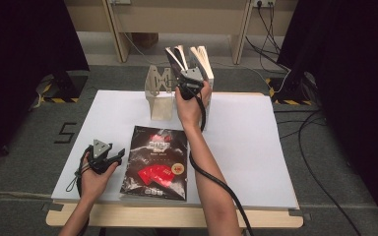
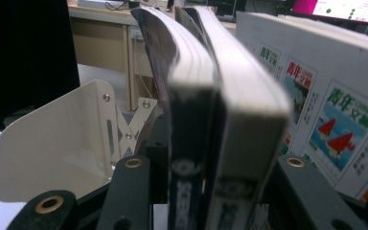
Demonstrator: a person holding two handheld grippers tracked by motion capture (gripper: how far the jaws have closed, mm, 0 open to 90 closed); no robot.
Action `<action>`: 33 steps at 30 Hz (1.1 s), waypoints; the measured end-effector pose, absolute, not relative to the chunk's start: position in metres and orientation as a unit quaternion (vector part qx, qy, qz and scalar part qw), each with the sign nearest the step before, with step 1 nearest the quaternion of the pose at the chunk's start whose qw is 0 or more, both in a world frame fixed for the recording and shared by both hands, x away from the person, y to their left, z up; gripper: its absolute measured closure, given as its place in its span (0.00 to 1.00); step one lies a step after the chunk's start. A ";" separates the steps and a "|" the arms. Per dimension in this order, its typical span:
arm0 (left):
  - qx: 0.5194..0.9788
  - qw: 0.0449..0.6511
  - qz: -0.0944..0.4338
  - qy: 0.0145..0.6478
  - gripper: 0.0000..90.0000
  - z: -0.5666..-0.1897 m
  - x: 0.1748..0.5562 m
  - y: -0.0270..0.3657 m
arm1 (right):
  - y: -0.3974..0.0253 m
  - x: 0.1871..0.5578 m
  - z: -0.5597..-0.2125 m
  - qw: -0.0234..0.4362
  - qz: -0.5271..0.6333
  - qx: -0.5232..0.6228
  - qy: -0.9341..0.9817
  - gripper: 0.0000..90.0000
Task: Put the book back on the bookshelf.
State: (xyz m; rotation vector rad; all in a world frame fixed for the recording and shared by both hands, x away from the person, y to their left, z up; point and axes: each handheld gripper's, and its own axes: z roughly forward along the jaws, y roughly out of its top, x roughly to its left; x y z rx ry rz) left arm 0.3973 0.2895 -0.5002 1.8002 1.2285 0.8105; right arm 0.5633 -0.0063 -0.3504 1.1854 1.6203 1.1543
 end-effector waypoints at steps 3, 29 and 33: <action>0.712 0.396 0.319 0.485 0.48 -0.500 0.397 0.290 | -0.008 0.562 -0.351 0.393 0.460 0.474 0.640 0.71; 0.713 0.394 0.319 0.484 0.48 -0.500 0.397 0.289 | -0.014 0.554 -0.348 0.363 0.457 0.513 0.629 0.73; 0.713 0.396 0.319 0.483 0.48 -0.500 0.397 0.289 | -0.014 0.549 -0.349 0.364 0.459 0.511 0.629 0.72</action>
